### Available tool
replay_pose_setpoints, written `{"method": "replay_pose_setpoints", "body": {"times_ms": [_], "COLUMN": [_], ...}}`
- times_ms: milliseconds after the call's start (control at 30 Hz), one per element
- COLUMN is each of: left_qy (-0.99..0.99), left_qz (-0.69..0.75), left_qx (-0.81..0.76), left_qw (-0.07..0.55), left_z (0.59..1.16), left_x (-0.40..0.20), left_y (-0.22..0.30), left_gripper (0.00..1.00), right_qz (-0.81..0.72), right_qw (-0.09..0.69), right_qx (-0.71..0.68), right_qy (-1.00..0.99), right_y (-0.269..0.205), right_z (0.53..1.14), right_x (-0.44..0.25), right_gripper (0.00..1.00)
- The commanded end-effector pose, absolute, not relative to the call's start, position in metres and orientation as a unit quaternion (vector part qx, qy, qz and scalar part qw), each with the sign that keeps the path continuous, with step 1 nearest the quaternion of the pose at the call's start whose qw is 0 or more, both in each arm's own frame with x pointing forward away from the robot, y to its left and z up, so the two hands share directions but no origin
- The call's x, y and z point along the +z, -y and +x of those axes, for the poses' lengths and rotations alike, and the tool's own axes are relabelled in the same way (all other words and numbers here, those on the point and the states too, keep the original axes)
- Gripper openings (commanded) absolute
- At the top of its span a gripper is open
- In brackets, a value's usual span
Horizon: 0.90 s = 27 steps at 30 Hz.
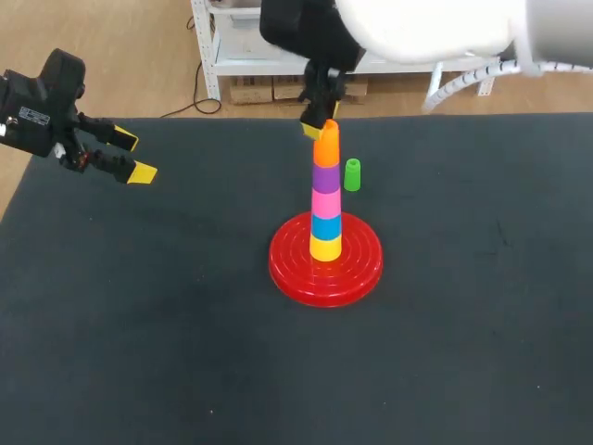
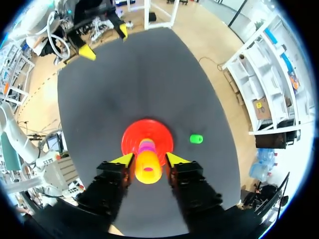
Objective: Pick up and stack the cylinders on the red base in this order: pink,purple,orange,green
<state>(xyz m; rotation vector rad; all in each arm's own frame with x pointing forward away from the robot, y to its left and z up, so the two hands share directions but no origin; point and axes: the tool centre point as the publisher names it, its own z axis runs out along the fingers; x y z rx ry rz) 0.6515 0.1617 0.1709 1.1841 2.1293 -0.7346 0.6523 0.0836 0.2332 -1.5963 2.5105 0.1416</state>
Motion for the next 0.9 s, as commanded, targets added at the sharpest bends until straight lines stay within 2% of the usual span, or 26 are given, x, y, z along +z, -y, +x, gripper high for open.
{"method": "replay_pose_setpoints", "body": {"times_ms": [33, 167, 333, 567, 900], "left_qy": [-0.798, -0.798, -0.798, -0.798, -0.798], "left_qz": [0.446, 0.446, 0.446, 0.446, 0.446], "left_qx": [-0.277, -0.277, -0.277, -0.277, -0.277], "left_qw": [0.295, 0.295, 0.295, 0.295, 0.295], "left_z": [0.652, 0.652, 0.652, 0.652, 0.652], "left_x": [0.170, 0.170, 0.170, 0.170, 0.170], "left_y": [-0.163, -0.163, -0.163, -0.163, -0.163], "left_gripper": [1.00, 1.00, 1.00, 1.00, 1.00], "right_qz": [-0.514, -0.476, -0.429, -0.367, -0.288], "right_qw": [0.126, 0.157, 0.159, 0.123, 0.066], "right_qx": [0.067, 0.064, 0.043, 0.042, 0.039], "right_qy": [-0.846, -0.863, -0.888, -0.921, -0.955], "right_y": [-0.069, -0.060, -0.051, -0.050, -0.033], "right_z": [0.649, 0.672, 0.710, 0.752, 0.779], "right_x": [0.261, 0.269, 0.238, 0.172, 0.101], "right_gripper": [1.00, 1.00, 1.00, 1.00, 1.00]}}
